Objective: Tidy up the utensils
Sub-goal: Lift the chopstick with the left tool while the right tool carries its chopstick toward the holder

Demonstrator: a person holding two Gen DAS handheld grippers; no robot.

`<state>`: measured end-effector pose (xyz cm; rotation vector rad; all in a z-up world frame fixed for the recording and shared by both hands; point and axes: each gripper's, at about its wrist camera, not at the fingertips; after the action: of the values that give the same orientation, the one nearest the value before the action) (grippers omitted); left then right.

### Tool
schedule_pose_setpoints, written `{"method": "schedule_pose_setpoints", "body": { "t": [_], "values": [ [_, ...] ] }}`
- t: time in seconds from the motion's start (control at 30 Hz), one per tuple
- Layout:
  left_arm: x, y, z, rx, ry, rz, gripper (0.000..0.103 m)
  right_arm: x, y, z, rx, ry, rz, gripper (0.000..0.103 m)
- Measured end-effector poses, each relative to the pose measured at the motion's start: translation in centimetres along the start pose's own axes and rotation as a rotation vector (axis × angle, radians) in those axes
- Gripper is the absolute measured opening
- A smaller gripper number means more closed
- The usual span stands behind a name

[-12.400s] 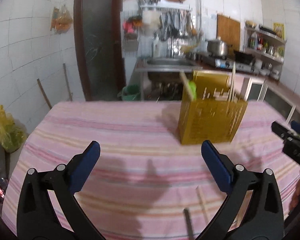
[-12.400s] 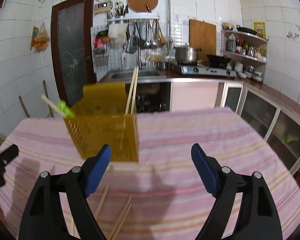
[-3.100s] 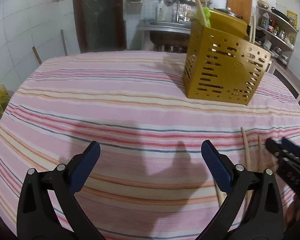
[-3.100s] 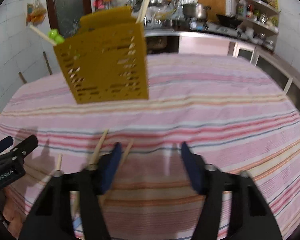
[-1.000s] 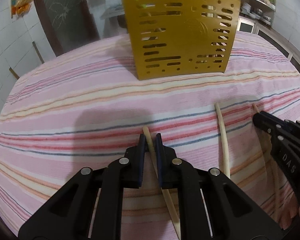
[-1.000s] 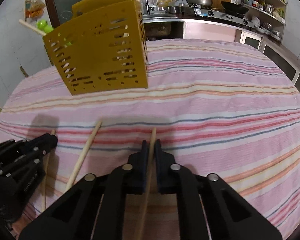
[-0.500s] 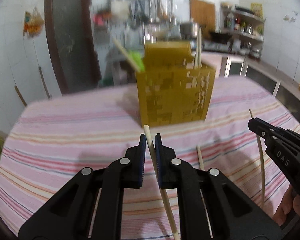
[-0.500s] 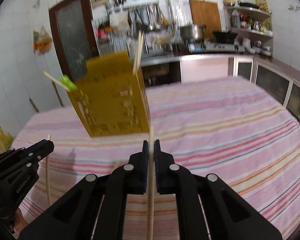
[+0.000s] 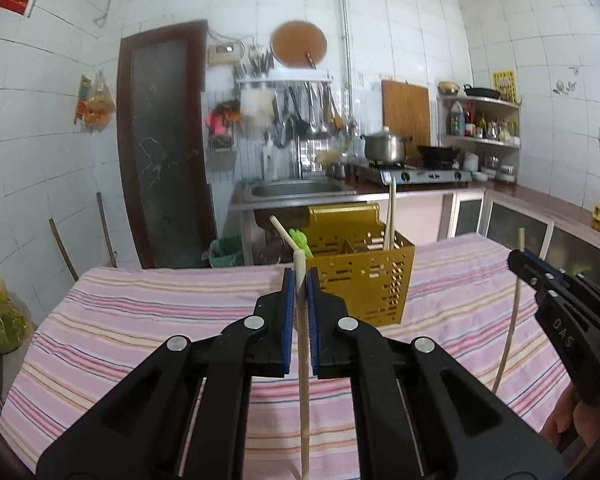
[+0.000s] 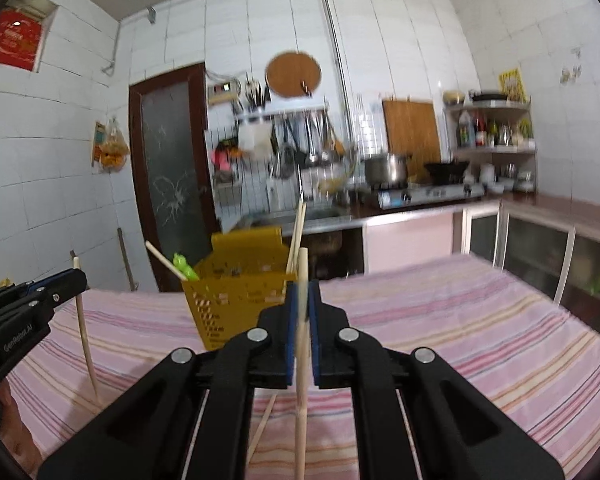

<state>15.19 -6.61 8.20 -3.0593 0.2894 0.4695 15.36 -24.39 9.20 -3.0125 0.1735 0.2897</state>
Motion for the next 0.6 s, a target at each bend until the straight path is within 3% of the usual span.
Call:
{"method": "schedule_pose_setpoints", "body": {
  "t": [0.27, 0.6],
  "values": [
    [-0.3, -0.2, 0.2, -0.013, 0.02, 0.004, 0.005, -1.4, -0.6, -0.3, -0.043, 0.069, 0.02, 0.006],
    [-1.2, -0.6, -0.1, -0.023, 0.053, 0.013, 0.004, -2.1, -0.9, -0.2, -0.039, 0.086, 0.023, 0.006]
  ]
}}
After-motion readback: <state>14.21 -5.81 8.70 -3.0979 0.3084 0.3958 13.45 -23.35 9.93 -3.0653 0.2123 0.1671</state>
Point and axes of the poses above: each gripper's, at about its wrist camera, not at the fingertips, and x roughly the way its jaws point, y to its right, z to its underside, and after that the axes turned 2 degrees about -x, right-handed
